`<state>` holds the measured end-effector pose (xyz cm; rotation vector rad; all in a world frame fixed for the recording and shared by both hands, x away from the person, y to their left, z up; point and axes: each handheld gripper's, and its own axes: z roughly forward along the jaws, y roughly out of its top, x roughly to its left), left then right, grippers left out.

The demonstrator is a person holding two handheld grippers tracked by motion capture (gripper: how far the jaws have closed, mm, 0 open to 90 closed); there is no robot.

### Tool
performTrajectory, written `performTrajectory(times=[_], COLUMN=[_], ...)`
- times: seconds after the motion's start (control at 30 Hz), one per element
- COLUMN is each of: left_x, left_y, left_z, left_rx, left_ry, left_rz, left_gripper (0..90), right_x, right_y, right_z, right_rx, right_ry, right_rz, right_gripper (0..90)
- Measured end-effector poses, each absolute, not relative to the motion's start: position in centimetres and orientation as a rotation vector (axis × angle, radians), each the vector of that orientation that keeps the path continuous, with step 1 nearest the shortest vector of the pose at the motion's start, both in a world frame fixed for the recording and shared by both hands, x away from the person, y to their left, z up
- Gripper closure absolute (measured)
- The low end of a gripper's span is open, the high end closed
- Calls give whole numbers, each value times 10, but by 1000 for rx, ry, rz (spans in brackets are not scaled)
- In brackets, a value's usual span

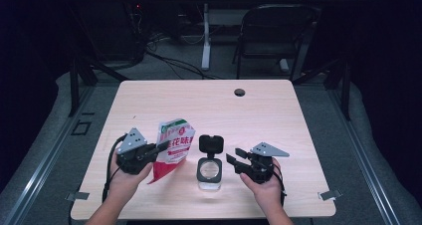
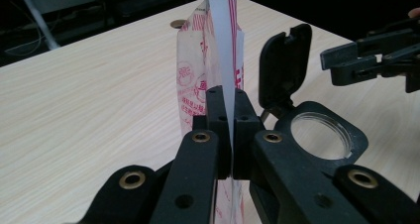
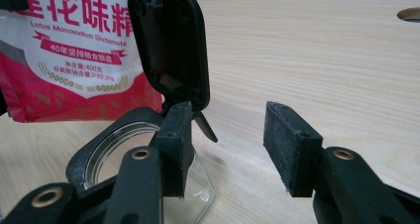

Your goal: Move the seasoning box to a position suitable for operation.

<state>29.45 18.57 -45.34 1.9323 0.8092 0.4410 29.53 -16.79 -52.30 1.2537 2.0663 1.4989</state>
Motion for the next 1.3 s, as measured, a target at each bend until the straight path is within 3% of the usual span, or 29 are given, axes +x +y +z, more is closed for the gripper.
performTrajectory(times=[0.2,0.7,0.93,1.3], left_x=[292,284,282,281], left_y=[191,219,213,201], left_z=[-459,-496,-502,-508], left_rx=[1925,1904,1924,1947], left_ry=[787,833,824,803], left_rz=[405,252,228,197], left_gripper=[900,900,900,900], right_x=[294,288,284,284], right_y=[-166,-162,-152,-114], right_z=[-521,-500,-482,-482], right_rx=[1199,1109,1055,973], right_ry=[2051,2102,2154,2335], right_rz=[1496,1569,1674,1640], right_gripper=[506,532,522,485])
